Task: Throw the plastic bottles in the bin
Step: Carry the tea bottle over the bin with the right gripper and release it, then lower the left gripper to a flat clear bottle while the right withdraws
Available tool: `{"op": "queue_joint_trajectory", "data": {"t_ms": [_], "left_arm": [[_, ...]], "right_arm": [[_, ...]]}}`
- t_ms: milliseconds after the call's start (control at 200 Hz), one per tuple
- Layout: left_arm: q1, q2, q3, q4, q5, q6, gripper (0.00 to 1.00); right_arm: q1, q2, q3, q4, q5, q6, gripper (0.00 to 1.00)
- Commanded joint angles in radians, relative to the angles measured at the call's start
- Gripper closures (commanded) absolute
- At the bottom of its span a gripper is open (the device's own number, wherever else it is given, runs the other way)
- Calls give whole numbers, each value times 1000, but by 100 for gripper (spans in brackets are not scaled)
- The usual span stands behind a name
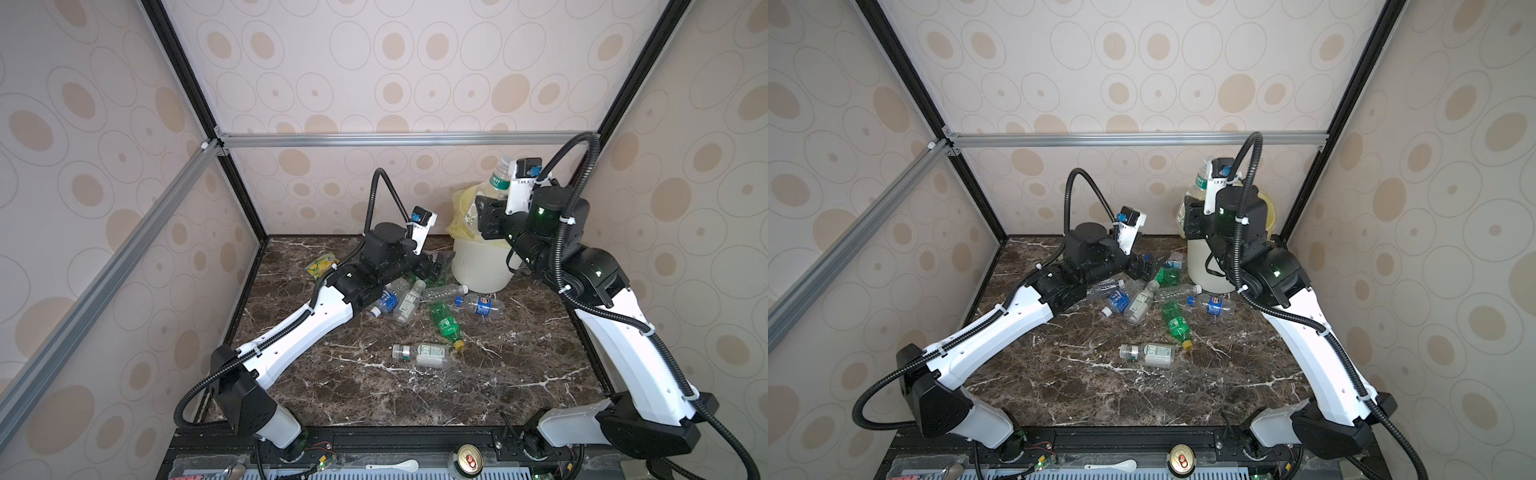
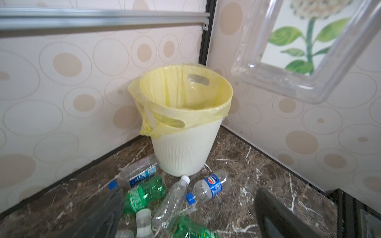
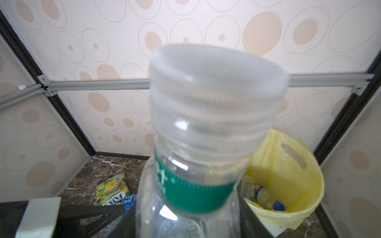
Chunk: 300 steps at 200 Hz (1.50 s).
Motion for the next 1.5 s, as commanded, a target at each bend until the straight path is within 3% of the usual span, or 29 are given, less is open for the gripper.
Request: {"op": "queue_joint_trajectory", "data": {"t_ms": [0, 75, 180, 250, 320, 400, 470, 595, 810, 1010, 1306, 1496], "left_arm": [[-12, 40, 106, -36, 5, 72, 1], [-12, 65, 135, -35, 6, 81, 1], [-11, 88, 138, -39, 4, 79, 1], [-11, 93, 121, -42, 2, 75, 1], [-11, 93, 100, -52, -5, 63, 1], [-11, 81, 62, -61, -15, 58, 1], [-11, 62, 14, -50, -27, 47, 1], [-11, 34, -59, -46, -36, 28, 1], [-12, -16, -187, -53, -49, -4, 1], [-11, -75, -324, -48, -43, -66, 1], [-11, -185, -546, -41, 4, -153, 1], [-13, -271, -688, 0, 50, -163, 1]], "right_arm": [[-21, 11, 20, 115, 75, -164, 52], [-89, 60, 41, 121, 49, -145, 52], [-266, 212, 125, 33, -50, -12, 50], [-355, 354, 261, -94, -76, 41, 31], [-373, 481, 470, -259, -51, 59, 14], [-372, 515, 573, -344, -87, 73, 5], [-370, 456, 473, -269, -118, 79, 0], [-369, 321, 251, -124, -155, 92, 0], [-369, 227, 151, -153, -211, 127, 0], [-357, 79, -86, -122, -295, 181, 0], [-228, -126, -437, -121, -275, 183, 0], [-130, -189, -577, -161, -236, 191, 0]]}}
